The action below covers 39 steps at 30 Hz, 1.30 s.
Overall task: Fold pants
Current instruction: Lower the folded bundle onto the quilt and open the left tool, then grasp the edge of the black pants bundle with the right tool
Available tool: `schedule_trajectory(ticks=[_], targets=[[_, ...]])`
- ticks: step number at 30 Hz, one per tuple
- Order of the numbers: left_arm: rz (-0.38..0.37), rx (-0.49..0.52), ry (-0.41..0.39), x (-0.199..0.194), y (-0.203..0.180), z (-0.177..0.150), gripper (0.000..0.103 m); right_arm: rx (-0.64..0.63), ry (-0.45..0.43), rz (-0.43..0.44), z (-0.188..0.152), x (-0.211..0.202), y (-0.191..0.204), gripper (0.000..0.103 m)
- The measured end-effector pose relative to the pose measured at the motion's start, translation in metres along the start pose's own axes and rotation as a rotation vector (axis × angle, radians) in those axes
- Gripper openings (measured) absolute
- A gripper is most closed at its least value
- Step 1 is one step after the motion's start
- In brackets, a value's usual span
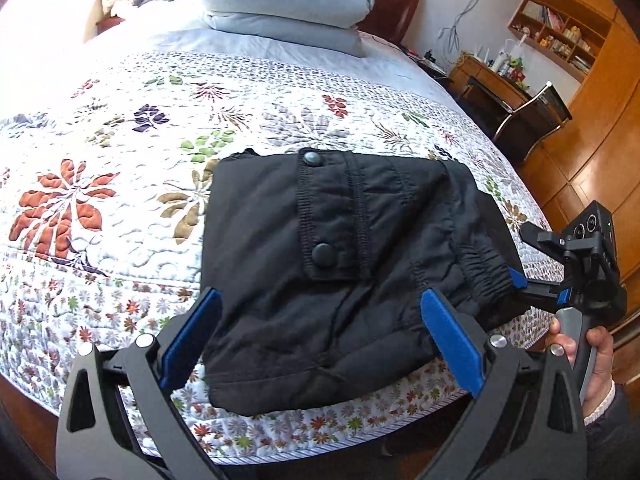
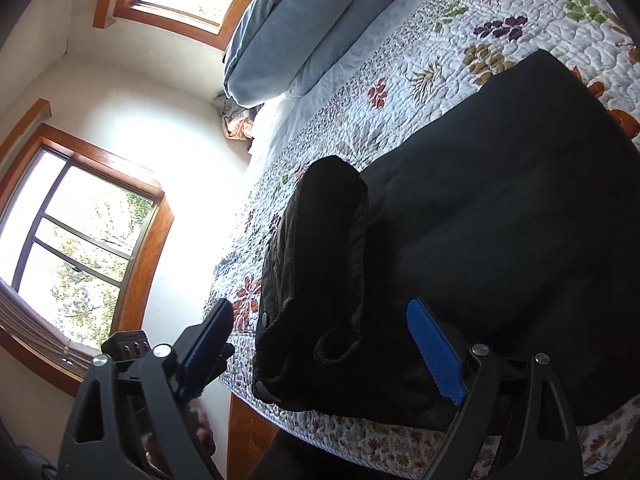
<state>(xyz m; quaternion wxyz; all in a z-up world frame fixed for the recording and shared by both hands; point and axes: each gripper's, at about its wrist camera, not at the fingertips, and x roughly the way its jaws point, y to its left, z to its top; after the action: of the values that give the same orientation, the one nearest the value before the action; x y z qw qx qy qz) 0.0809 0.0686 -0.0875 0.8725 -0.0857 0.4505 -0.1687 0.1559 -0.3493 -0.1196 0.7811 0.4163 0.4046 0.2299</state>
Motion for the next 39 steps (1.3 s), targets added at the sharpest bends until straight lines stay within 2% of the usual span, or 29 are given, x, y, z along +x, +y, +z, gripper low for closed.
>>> schedule_trajectory(ticks=[8,12,15,17,18,19,20,22,23,27,32,39], targets=[[0.103,0.034,-0.053,-0.02,0.007,0.011,0.1,0.003,0.117,0.084,-0.003,0.039,0.008,0.09],[0.128,0.045,-0.067,-0.027,0.006,0.014,0.1,-0.047,0.159,0.046,-0.004,0.062,0.021,0.094],[0.138,0.055,-0.079,-0.03,0.004,0.014,0.1,-0.077,0.152,0.015,-0.005,0.073,0.03,0.093],[0.149,0.062,-0.078,-0.031,0.003,0.015,0.1,-0.104,0.141,0.002,-0.005,0.076,0.035,0.083],[0.152,0.063,-0.075,-0.031,0.003,0.015,0.1,-0.114,0.141,-0.014,-0.005,0.077,0.036,0.067],[0.153,0.064,-0.073,-0.031,0.003,0.015,0.1,-0.117,0.138,-0.024,-0.005,0.077,0.035,0.058],[0.153,0.065,-0.073,-0.03,0.004,0.015,0.1,-0.115,0.133,-0.026,-0.005,0.076,0.034,0.054],[0.158,0.064,-0.074,-0.03,0.005,0.014,0.1,-0.098,0.121,-0.013,-0.005,0.072,0.029,0.038],[0.16,0.063,-0.073,-0.029,0.005,0.014,0.1,-0.091,0.118,-0.003,-0.004,0.07,0.027,0.034],[0.178,0.05,-0.039,-0.021,0.013,0.011,0.1,-0.123,0.104,0.013,-0.005,0.062,0.031,0.03],[0.228,-0.005,0.02,-0.01,0.032,0.003,0.1,-0.171,0.085,0.053,0.0,0.054,0.056,0.029],[0.234,-0.121,0.029,-0.018,0.059,-0.005,0.1,-0.218,0.05,0.117,0.013,0.03,0.088,0.027]])
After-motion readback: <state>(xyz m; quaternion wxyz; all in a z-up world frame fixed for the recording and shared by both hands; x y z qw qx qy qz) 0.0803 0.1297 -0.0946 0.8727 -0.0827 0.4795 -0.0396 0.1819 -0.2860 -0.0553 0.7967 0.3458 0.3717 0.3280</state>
